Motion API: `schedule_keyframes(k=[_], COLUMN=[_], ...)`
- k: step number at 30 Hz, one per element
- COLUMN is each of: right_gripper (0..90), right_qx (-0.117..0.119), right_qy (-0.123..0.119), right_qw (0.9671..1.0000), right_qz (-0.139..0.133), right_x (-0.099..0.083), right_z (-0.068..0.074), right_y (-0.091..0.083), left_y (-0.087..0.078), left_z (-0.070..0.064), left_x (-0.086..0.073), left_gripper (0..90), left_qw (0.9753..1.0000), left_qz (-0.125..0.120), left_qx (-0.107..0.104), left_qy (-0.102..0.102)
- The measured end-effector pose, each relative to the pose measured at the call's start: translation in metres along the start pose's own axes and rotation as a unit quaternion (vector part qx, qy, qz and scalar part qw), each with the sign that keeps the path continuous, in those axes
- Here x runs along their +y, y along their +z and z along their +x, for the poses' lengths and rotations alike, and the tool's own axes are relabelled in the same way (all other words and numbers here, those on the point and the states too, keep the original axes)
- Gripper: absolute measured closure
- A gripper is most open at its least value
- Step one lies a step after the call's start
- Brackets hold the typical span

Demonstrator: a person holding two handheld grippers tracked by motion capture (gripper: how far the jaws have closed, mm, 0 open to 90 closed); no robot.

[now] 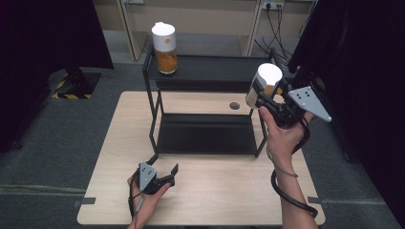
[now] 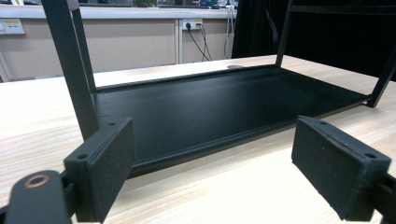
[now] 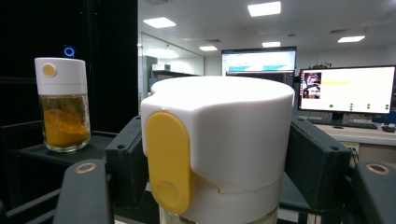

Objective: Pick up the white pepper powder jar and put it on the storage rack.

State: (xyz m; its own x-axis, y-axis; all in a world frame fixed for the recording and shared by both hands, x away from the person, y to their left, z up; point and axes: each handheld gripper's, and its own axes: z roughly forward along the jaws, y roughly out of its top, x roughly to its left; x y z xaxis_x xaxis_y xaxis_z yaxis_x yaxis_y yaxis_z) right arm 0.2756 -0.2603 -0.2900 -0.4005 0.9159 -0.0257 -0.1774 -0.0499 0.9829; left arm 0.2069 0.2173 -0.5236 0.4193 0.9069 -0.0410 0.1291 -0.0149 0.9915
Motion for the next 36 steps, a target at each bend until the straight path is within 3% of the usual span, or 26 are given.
schedule_keyframes(k=[36], right_gripper=[30.9], right_qx=[-0.025], right_qy=[0.007], right_qw=[0.9997], right_qz=[0.002], right_x=[0.03], right_z=[-0.01], right_y=[0.027], left_y=[0.0], left_z=[-0.001], left_x=[0.0], left_gripper=[13.4], left_qw=[1.0], left_qz=[0.001], left_qx=[-0.002], left_qy=[0.003])
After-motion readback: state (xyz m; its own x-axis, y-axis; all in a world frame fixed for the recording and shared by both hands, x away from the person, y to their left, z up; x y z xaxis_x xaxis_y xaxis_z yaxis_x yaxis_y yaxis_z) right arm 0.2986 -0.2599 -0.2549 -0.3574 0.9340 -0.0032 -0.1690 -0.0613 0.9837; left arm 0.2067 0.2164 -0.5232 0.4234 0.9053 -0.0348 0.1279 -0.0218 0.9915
